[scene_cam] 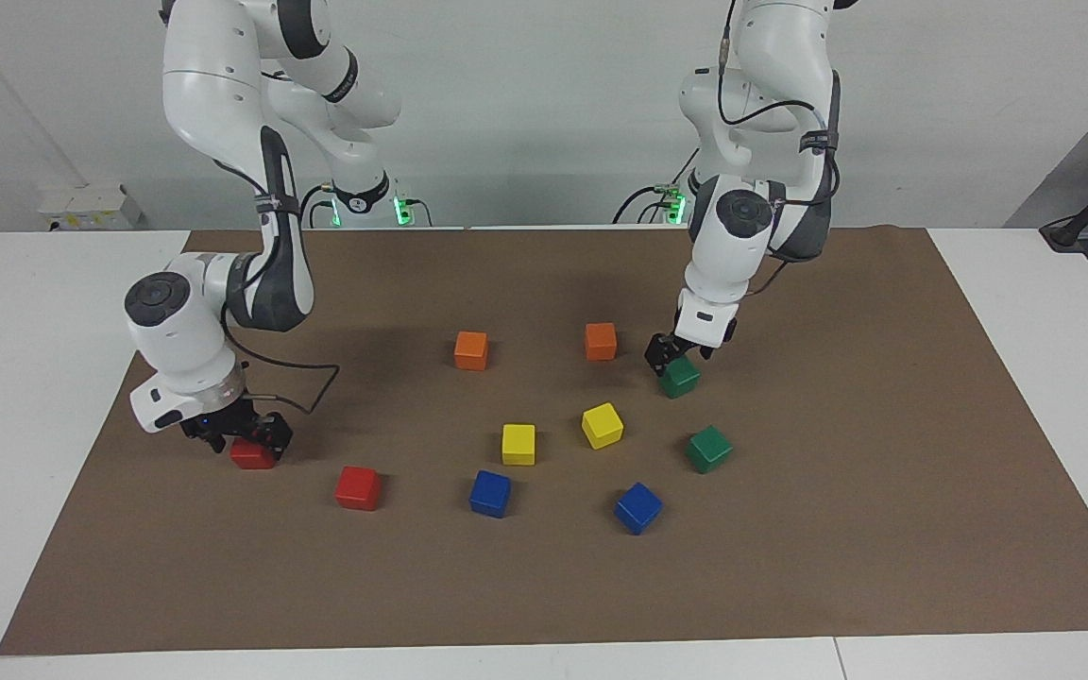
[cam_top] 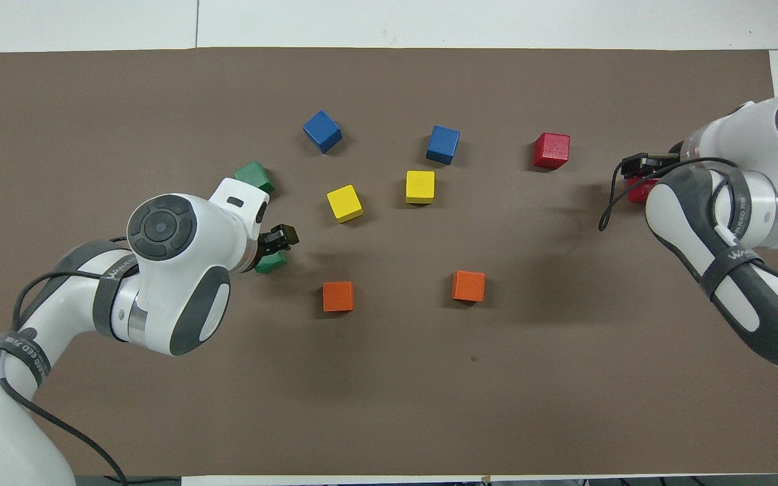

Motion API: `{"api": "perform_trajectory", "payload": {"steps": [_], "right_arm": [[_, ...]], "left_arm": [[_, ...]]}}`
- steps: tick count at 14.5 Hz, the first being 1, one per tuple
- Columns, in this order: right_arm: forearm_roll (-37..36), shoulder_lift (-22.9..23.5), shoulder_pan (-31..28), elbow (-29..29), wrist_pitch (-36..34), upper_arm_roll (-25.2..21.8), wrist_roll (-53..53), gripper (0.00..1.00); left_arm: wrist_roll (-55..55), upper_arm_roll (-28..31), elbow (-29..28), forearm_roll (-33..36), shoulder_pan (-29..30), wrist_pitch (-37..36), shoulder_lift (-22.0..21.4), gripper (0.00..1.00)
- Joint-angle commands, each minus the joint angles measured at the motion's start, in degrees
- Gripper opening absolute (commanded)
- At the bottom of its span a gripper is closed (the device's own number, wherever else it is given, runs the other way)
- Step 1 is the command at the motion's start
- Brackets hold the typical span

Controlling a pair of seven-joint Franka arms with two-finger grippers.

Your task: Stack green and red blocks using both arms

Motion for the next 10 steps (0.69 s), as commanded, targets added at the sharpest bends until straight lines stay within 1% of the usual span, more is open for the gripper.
{"api": "perform_trajectory", "payload": {"steps": [1, 2, 3, 5, 6, 7, 8, 9, 10], "right_arm": [[-2.98, 2.65, 3.11, 12.35, -13.10, 0.34, 9.03, 1.00], [-2.91, 3.53, 4.69, 14.91, -15.05, 0.42, 11.15, 1.00], [-2.21, 4.06, 6.70, 16.15, -15.50, 0.43, 12.47, 1.00], [-1.50, 4.68, 8.30, 16.34, -13.94, 0.43, 14.93, 1.00], [-0.89, 5.38, 9.00, 16.34, -13.23, 0.43, 16.95, 1.00], [-0.62, 6.17, 10.31, 16.52, -13.05, 0.43, 18.27, 1.00], [-0.53, 7.39, 11.81, 17.39, -12.18, 0.43, 19.68, 1.00], [-0.53, 8.45, 12.69, 18.44, -11.82, 0.43, 21.52, 1.00], [-0.62, 9.33, 13.31, 19.15, -11.38, 0.43, 22.50, 1.00]], "left_arm": [[-1.62, 0.66, -1.00, 1.06, -0.97, 3.73, 2.26, 1.00], [-1.62, 0.75, -1.00, 1.06, -0.97, 4.52, 3.23, 1.00], [-1.62, 0.75, -1.00, 1.06, -0.97, 5.31, 3.76, 1.00], [-1.45, 0.75, -0.83, 1.06, -0.80, 5.49, 4.29, 1.00], [-1.36, 0.84, -0.65, 1.06, -0.79, 5.14, 4.29, 0.47], [-1.36, 0.84, -0.65, 1.76, -0.79, 4.88, 4.29, 0.03], [-1.10, 0.84, -0.56, 3.07, -0.71, 4.01, 4.20, 0.00], [0.04, 0.84, -0.30, 4.65, -0.45, 2.08, 3.77, 0.00], [4.05, 1.19, 0.92, 6.14, 0.08, -1.33, 3.07, 0.00]]}}
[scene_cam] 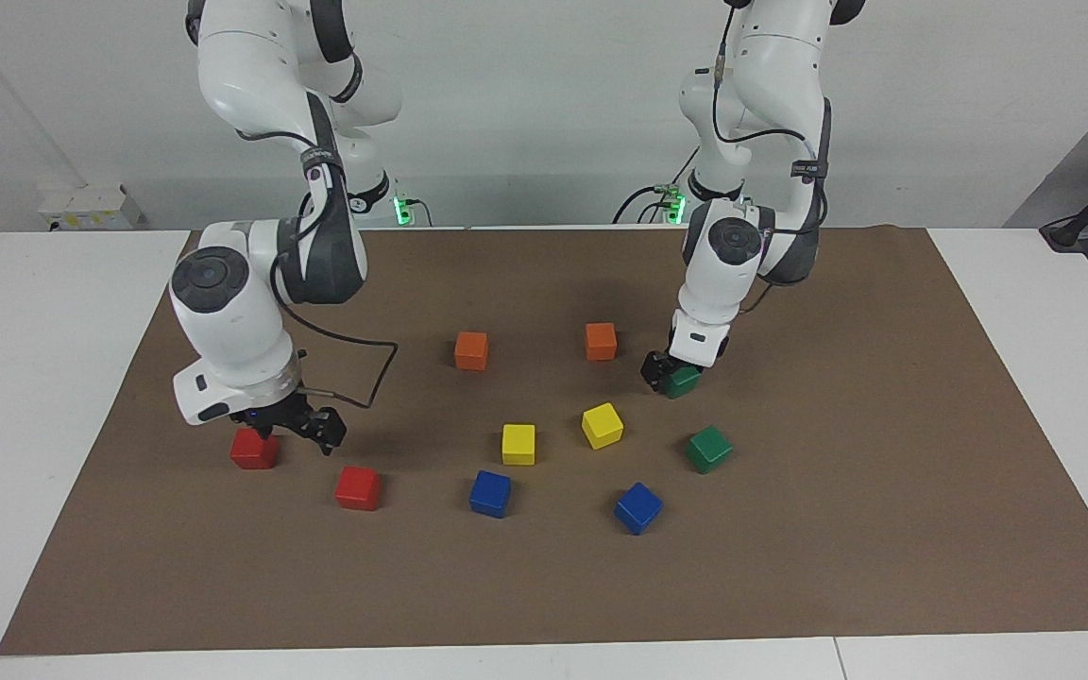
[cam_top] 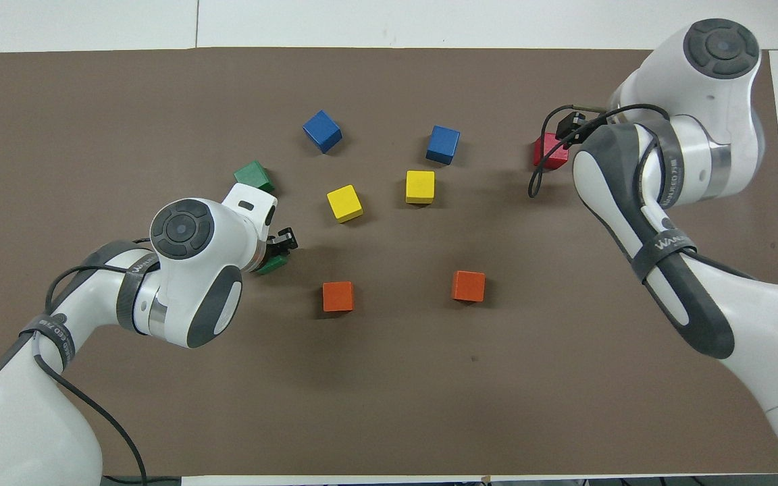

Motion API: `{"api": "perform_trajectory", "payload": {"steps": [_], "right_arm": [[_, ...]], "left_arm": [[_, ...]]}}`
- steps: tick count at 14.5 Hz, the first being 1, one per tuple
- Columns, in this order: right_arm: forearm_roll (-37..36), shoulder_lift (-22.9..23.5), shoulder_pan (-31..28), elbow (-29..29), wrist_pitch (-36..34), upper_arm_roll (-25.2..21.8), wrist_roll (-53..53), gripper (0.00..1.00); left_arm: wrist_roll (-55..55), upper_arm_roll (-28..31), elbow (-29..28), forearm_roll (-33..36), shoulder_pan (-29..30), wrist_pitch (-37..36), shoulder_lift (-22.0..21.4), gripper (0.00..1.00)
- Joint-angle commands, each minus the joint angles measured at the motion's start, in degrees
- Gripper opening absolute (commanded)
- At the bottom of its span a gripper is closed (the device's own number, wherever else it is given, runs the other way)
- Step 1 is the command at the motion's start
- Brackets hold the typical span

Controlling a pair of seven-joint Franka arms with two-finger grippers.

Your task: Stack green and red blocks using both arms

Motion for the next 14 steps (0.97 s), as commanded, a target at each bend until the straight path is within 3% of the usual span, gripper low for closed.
{"api": "perform_trajectory", "payload": {"steps": [1, 3, 6, 11, 14], "right_arm": [[0.36, 3.83, 1.26, 3.96, 1.39, 0.10, 2.61, 1.00], [-0.25, 5.06, 1.35, 3.96, 4.73, 0.10, 2.87, 1.00], [-1.30, 5.24, 1.26, 3.35, 6.58, 0.10, 2.61, 1.00], [-1.48, 7.00, 1.79, 2.83, 10.09, 0.10, 2.78, 1.00], [-1.75, 7.53, 1.26, 1.59, 10.98, 0.10, 1.99, 1.00]], "left_arm": [[10.74, 1.05, 4.08, 2.96, 2.68, -9.57, -2.11, 0.00], [26.38, 0.88, 9.97, 2.87, 10.14, -15.84, -1.69, 0.00], [40.93, 0.88, 10.88, 2.69, 18.33, -10.69, -0.46, 0.00], [41.67, 0.88, 11.49, -1.26, 23.26, -2.25, 4.72, 0.00], [42.97, 1.05, 11.49, -0.74, 23.28, -0.39, 6.58, 0.00]]}}
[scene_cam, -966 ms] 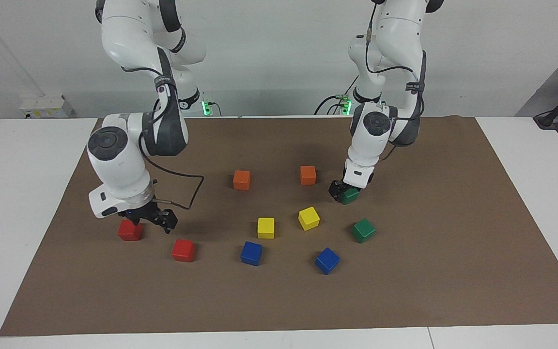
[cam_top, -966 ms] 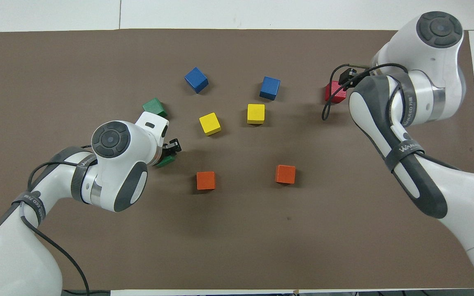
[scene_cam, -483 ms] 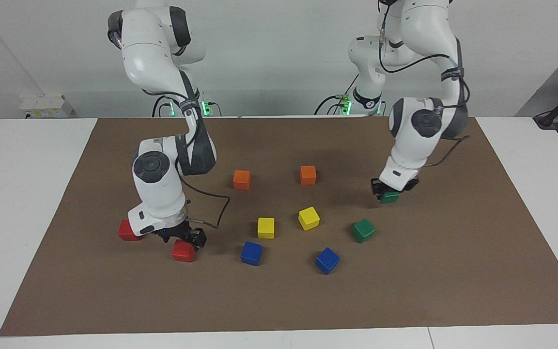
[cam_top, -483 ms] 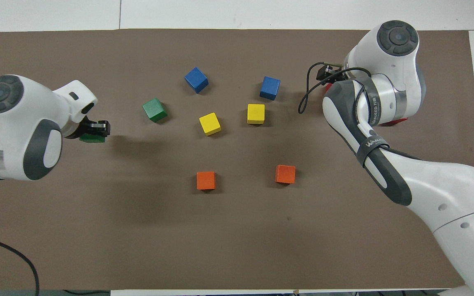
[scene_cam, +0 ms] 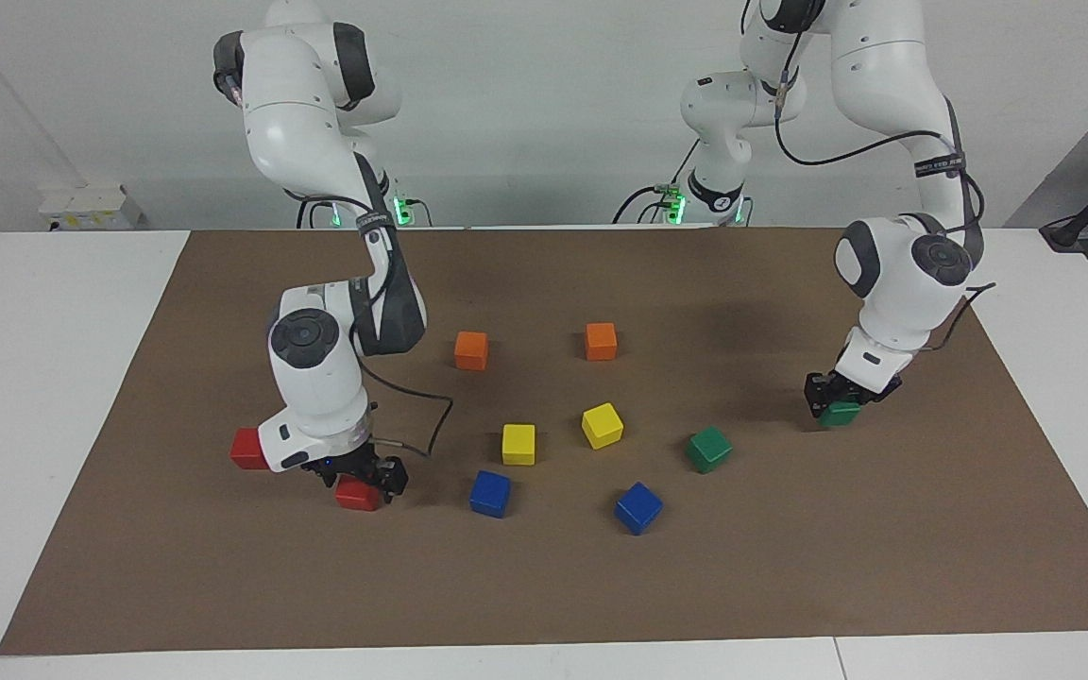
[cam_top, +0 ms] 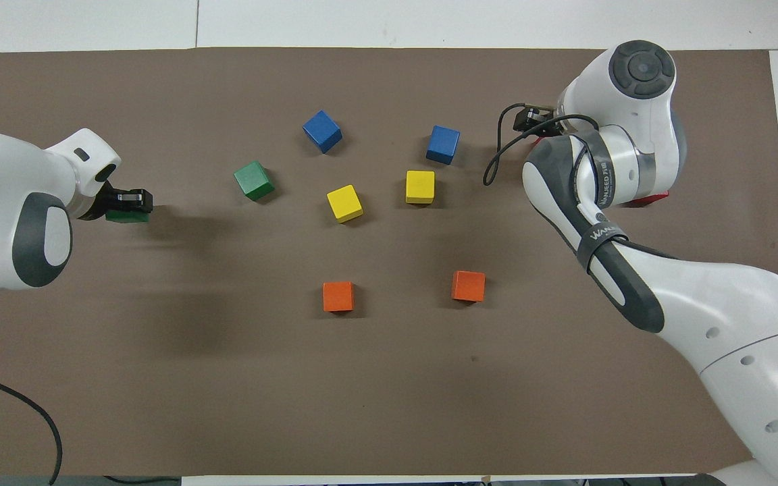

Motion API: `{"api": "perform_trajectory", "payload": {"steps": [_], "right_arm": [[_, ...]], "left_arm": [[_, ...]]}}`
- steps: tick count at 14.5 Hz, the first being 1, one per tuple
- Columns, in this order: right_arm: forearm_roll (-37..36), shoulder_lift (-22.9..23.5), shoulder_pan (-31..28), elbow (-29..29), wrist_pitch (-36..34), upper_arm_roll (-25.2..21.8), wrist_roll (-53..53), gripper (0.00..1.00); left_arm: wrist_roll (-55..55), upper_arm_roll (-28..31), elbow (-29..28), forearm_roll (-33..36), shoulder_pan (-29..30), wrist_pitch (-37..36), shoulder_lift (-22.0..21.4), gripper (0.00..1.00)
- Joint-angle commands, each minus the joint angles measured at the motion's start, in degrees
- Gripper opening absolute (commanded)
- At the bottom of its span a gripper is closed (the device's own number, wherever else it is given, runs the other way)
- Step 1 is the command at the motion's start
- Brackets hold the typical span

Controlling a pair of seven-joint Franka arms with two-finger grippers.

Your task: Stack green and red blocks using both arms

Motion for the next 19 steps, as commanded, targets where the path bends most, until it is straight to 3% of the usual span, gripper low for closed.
{"api": "perform_trajectory", "payload": {"steps": [1, 3, 4, 5, 7, 8, 10, 11, 13, 17, 19], "right_arm": [[-1.44, 0.53, -0.66, -1.18, 1.82, 0.41, -0.14, 1.00], [-1.44, 0.53, -0.74, -3.02, 3.76, 0.41, -0.14, 1.00], [-1.44, 0.44, -0.74, -3.38, 4.46, 0.41, -0.22, 0.96], [-1.44, 0.44, -0.74, -3.55, 4.73, 0.41, -0.22, 0.81], [-1.36, 0.36, -0.74, -3.73, 4.73, 0.41, -0.22, 0.23], [-1.36, 0.36, -0.74, -3.65, 4.47, 0.41, -0.22, 0.00], [-1.27, 0.18, -0.74, -3.38, 3.42, 0.41, -0.14, 0.00], [-1.27, -0.08, -0.83, -3.21, 2.63, 0.41, -0.22, 0.00], [-1.44, -1.39, -1.18, -1.98, -1.92, 0.32, -2.84, 0.00], [-1.09, -7.63, -6.53, -3.55, -8.88, 0.23, -18.29, 0.00], [-0.92, -11.66, -8.82, -7.22, -9.68, 0.23, -24.71, 0.00]], "left_arm": [[3.17, -0.59, 0.94, -0.28, 0.74, 1.17, 1.30, 0.00], [3.72, -0.51, 0.67, -0.37, 0.56, 1.35, 1.65, 0.02], [3.72, -0.59, 0.41, -0.37, 0.56, 1.61, 1.65, 0.67], [3.80, -0.51, 0.24, -0.37, 0.56, 2.13, 1.65, 1.00], [3.80, -0.51, 0.67, -0.37, 1.00, 2.32, 1.65, 1.00], [3.80, -0.51, 1.11, -0.37, 1.09, 2.23, 1.65, 1.00], [2.50, -0.51, 6.18, -0.80, 0.30, -1.87, 2.00, 1.00], [-1.43, -0.59, 11.26, -0.98, -1.10, -7.65, 3.75, 1.00], [-15.90, -0.60, 21.81, -0.54, -6.44, -14.88, 6.83, 1.00], [-35.45, 0.28, 30.44, 0.24, -16.38, -18.42, 12.71, 1.00], [-39.08, 1.07, 30.21, 3.92, -18.77, -16.77, 13.69, 1.00]]}}
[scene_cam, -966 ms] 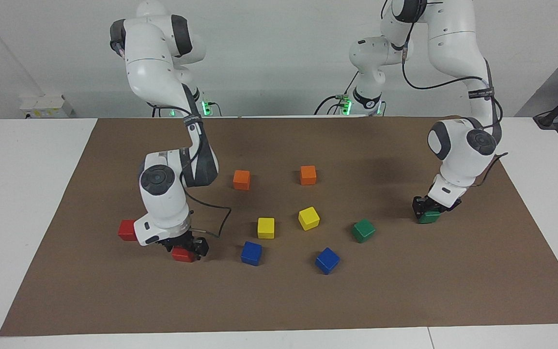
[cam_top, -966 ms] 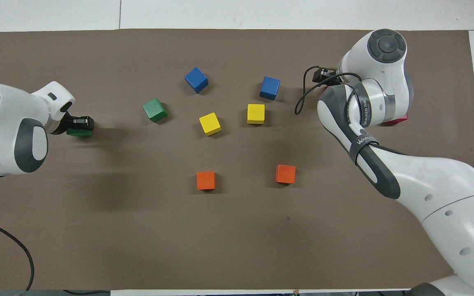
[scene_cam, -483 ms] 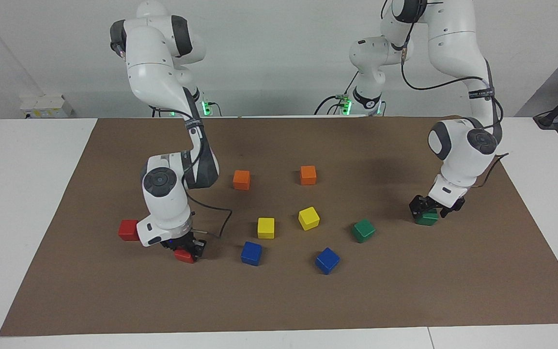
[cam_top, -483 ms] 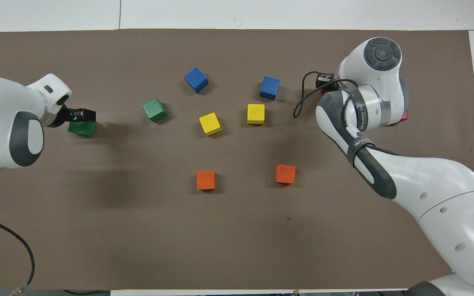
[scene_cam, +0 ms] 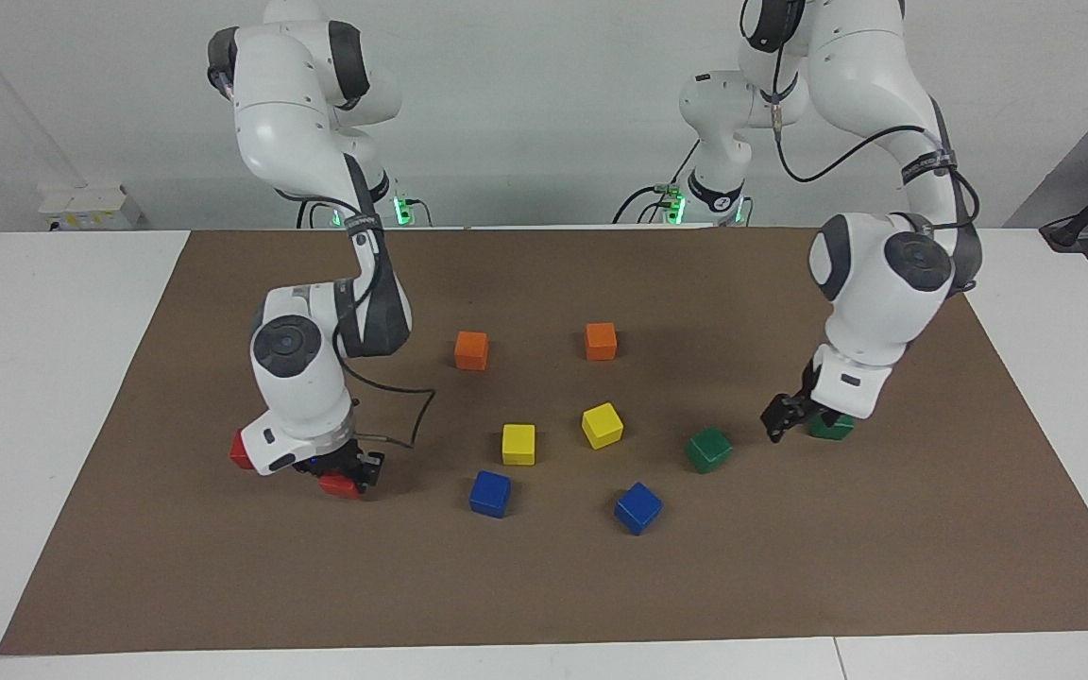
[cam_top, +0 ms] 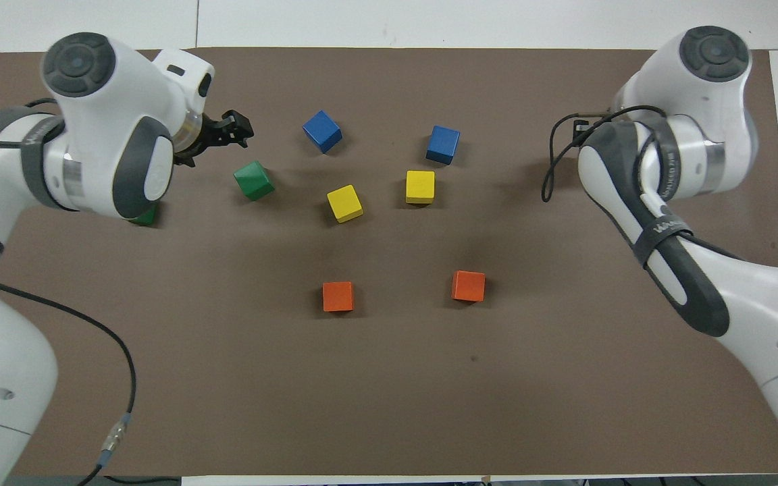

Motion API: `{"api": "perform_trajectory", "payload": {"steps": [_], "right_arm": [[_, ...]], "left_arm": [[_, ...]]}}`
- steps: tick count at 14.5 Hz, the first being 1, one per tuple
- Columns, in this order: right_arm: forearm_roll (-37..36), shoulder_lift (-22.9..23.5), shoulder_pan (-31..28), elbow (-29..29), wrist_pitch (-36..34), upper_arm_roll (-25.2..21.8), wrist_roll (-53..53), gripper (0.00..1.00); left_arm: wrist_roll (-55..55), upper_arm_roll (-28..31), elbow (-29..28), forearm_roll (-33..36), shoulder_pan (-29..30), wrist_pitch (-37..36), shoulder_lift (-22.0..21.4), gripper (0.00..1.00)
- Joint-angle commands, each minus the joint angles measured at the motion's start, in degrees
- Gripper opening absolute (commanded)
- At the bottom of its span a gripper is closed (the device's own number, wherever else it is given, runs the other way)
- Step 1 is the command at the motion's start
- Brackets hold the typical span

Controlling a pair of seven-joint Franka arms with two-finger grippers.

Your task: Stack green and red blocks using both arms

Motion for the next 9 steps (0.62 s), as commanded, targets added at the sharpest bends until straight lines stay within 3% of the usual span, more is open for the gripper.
{"api": "perform_trajectory", "payload": {"steps": [1, 5, 9], "right_arm": [[-0.73, -6.89, -3.97, -8.06, -0.24, 1.06, -8.67, 0.00], [-0.11, -10.16, -6.36, -15.11, 4.23, 1.06, -13.17, 0.00], [-0.11, -10.95, -8.82, -18.73, 9.51, 1.06, -17.05, 0.00]], "left_arm": [[-3.52, 1.72, 1.77, 2.88, -1.40, 1.59, 3.82, 1.00], [-3.96, 1.81, -7.64, 2.97, -1.40, 9.51, 1.27, 1.00], [-8.17, 1.72, -9.51, 2.97, -2.10, 11.37, 0.65, 1.00]]}}
